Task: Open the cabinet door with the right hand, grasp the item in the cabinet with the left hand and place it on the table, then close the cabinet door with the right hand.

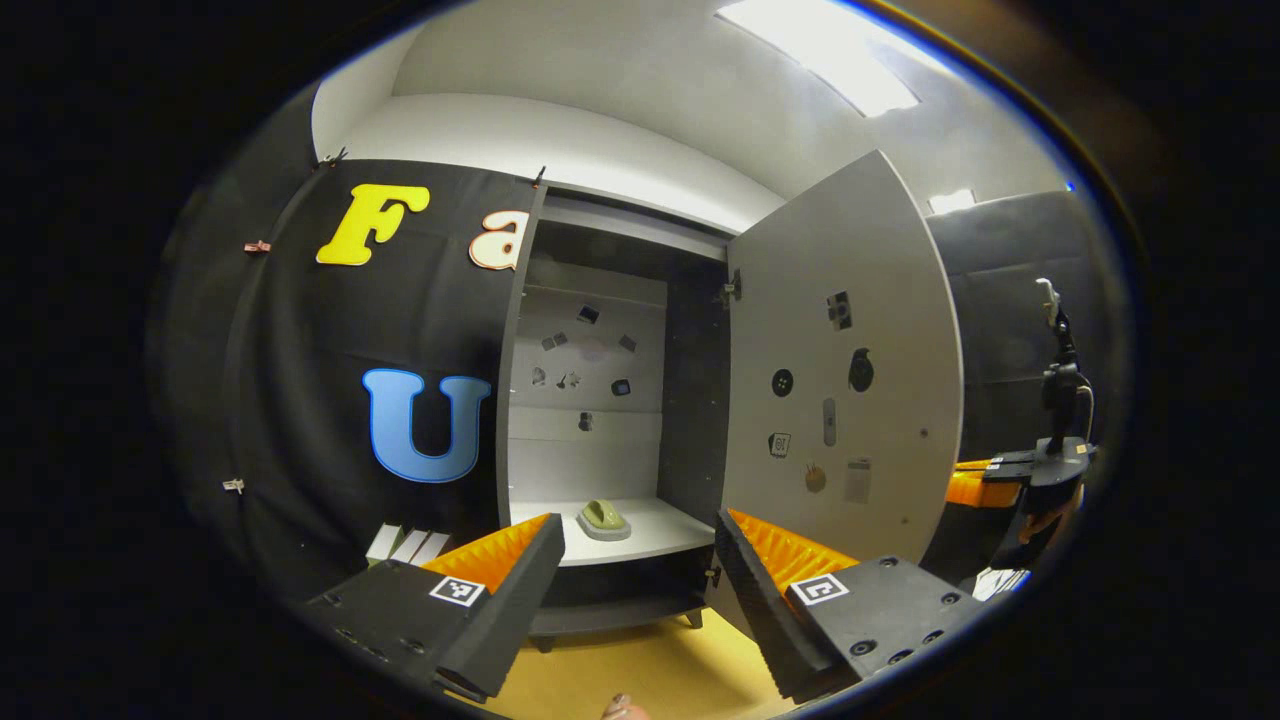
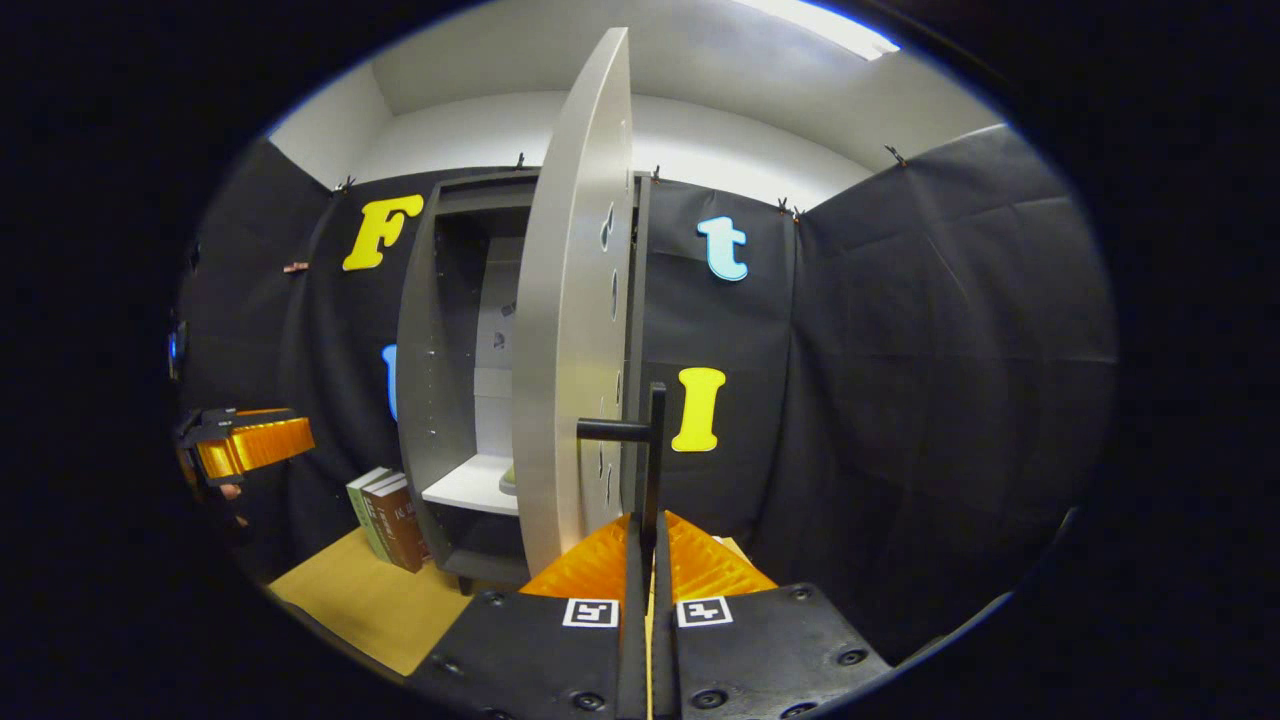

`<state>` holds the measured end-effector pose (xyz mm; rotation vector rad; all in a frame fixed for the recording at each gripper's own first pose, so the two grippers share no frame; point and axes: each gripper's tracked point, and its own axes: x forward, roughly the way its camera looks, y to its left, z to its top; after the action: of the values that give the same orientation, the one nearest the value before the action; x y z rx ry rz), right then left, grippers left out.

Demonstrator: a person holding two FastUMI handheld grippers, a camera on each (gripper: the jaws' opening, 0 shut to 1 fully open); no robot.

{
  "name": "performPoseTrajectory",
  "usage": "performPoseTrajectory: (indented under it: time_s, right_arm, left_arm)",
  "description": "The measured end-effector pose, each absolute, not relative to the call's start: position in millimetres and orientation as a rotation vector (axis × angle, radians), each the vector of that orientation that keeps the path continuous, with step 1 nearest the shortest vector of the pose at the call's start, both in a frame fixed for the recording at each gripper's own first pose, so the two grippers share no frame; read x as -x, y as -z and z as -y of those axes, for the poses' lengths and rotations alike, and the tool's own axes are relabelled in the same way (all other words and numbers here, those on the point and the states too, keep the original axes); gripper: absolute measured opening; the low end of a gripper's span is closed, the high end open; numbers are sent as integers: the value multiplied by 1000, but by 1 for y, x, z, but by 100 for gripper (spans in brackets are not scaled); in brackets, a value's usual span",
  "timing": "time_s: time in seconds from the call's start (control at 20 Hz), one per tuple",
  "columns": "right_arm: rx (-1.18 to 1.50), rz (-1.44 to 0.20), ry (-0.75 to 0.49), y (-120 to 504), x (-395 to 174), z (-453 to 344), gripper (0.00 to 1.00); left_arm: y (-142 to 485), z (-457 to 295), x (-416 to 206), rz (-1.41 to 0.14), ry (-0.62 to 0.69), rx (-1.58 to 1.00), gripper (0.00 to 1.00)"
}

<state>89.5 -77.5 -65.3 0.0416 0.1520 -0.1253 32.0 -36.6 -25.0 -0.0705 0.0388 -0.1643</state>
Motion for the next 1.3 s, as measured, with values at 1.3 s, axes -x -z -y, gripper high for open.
performPoseTrajectory:
  time_s: [1.3]
  right_arm:
    - [-13, -92, 172, 71, -65, 227, 13]
  left_arm:
    - [95, 81, -290, -222, 177, -35, 93]
